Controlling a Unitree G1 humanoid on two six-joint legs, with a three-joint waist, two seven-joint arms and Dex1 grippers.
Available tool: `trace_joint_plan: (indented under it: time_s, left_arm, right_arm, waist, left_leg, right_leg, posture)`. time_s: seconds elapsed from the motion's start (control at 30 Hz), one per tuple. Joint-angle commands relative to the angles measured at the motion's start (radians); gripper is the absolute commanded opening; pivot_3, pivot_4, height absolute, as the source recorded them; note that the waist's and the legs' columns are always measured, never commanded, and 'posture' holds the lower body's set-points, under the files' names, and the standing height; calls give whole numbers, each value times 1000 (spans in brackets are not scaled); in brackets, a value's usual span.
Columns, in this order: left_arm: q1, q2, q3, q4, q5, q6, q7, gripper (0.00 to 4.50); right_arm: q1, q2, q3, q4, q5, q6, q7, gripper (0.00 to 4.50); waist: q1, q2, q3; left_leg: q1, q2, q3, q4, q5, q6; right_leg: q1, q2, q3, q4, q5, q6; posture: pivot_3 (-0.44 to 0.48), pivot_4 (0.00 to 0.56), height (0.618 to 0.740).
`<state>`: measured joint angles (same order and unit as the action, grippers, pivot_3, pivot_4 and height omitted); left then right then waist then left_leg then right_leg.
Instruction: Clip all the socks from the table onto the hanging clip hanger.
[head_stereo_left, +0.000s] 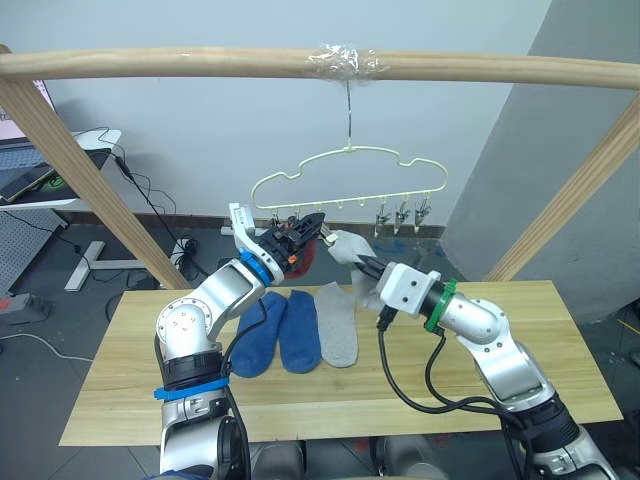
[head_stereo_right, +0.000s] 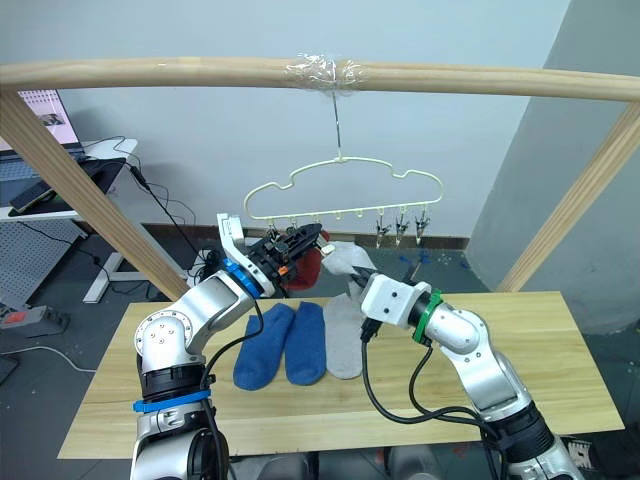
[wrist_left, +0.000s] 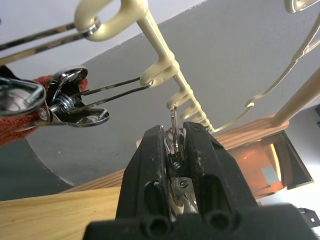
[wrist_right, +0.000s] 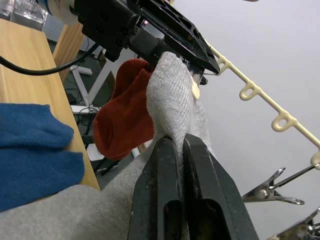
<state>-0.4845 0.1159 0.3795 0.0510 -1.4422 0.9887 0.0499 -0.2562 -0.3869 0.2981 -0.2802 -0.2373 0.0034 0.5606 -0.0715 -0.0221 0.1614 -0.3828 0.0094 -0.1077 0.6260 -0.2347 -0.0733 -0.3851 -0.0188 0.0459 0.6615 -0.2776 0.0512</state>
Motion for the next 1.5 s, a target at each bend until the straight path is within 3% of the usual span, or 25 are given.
trace_joint_plan:
  time_s: [0.03,1.3,1.5]
  left_arm:
    - [-15,-1,-4,-17,-15,-17,-5,241]
    - [-25,20,-37,-13,62,-60,-77,241]
    - [-17,20,-42,-26,73,-70,-96,2144]
  right_arm:
    - [-24,-3,7,-48,-20,-33,-9,89]
    - [-148,47,66,14,-217,15,-21,89]
    - [-139,48,57,8,-211,32,-26,0]
  waist:
    - [0,0,0]
    - [0,0,0]
    - [-1,0,0]
  left_leg:
    - [0,0,0,0,0,0]
    - [0,0,0,0,0,0]
    - [0,0,0,0,0,0]
  right_leg:
    - [0,0,0,0,0,0]
    - [0,0,0,0,0,0]
    - [0,0,0,0,0,0]
  posture:
    - [-92,133,740]
    - [-97,132,740]
    - [-101,129,740]
